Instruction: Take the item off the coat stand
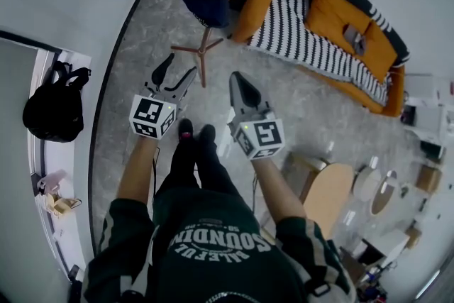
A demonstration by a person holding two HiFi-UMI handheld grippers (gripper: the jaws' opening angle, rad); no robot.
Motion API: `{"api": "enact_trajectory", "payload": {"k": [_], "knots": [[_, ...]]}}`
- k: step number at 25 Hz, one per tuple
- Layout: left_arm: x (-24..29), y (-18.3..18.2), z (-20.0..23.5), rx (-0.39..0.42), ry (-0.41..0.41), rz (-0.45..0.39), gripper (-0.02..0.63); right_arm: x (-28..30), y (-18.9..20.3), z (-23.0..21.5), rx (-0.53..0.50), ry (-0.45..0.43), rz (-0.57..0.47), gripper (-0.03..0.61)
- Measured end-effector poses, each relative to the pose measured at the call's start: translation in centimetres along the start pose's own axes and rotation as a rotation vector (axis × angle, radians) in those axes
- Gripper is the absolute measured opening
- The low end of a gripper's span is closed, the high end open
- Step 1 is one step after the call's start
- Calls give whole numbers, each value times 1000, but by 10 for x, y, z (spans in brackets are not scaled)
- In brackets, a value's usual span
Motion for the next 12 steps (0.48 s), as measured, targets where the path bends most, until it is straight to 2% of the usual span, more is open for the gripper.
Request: {"api": "enact_trajectory", "payload": {"k": [8, 10, 12], "knots": [[19, 12, 21, -6, -22, 4, 270, 0, 3, 0, 1, 2, 22, -2], [26, 14, 25, 0, -26, 0, 288, 0, 4, -1, 1, 2, 26, -2], [33, 14, 30, 2, -32, -9, 334, -1, 5, -1, -6, 0, 36, -2]]}}
Point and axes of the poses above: the fingertips, and each gripper's own axes: x forward along the fingers, z to its left, y out of its underside, the point moved 6 cm from there along -x, backward along the fingers, and after that the axes turned 12 degrees about -z, right-handed, at the moved point
